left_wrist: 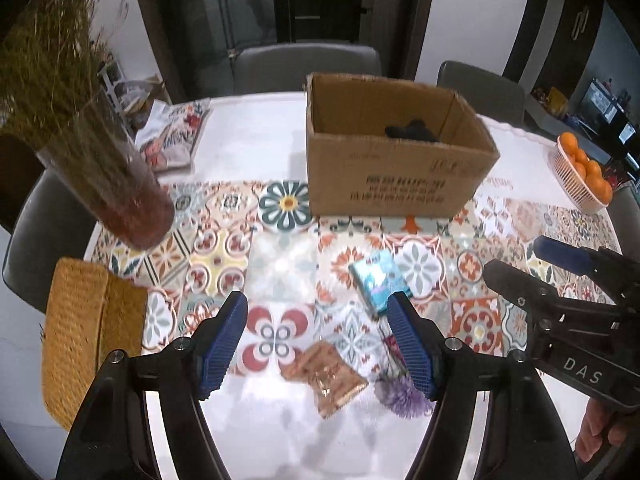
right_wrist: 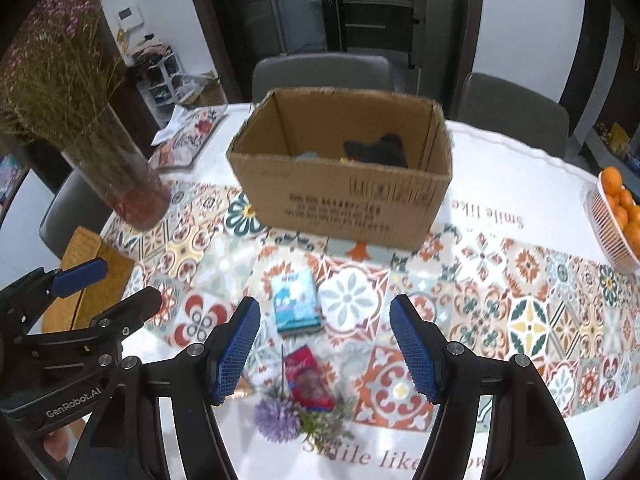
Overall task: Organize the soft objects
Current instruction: 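Move the left tool to the brown snack packet while the right tool nears the red candy packet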
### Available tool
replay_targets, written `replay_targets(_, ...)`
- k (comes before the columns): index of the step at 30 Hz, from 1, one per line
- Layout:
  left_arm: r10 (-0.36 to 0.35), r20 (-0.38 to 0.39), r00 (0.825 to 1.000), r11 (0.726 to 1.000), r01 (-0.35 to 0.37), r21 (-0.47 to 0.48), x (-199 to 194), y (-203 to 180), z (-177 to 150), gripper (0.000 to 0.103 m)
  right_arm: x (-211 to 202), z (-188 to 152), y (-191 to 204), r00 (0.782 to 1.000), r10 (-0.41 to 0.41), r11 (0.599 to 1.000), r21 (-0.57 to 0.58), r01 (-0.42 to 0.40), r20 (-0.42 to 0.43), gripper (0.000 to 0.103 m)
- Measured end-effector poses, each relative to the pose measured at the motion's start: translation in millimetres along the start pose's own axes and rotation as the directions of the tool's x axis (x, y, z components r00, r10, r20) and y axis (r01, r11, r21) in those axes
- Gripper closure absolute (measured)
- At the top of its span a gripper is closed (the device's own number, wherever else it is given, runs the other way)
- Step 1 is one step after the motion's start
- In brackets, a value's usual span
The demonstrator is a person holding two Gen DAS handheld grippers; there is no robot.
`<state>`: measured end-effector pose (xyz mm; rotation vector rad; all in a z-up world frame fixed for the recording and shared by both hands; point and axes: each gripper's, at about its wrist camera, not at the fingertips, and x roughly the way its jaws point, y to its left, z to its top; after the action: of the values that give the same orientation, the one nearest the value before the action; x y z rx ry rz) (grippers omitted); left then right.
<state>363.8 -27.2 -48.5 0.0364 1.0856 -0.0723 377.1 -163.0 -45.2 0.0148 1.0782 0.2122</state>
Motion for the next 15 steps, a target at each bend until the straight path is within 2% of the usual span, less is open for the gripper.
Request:
replay_targets(6, -0.017, -0.082, 0.997, 0.999, 0.015, -0.032, 17.3, 2.8, -17.5, 0.031, 16.9, -17.8, -0.1, 0.998, 0.037, 0.999, 0.008, -0.037, -0.059, 0.034)
replay_targets(15, 0.008, -0.172, 0.985, 0.998, -0.018, -0.057, 46.4, 3.3, -38.2, 0.031, 47.7, -40.5, -2.0, 0.986, 0.084, 0.996, 0.025, -0.081, -0.147, 0.035)
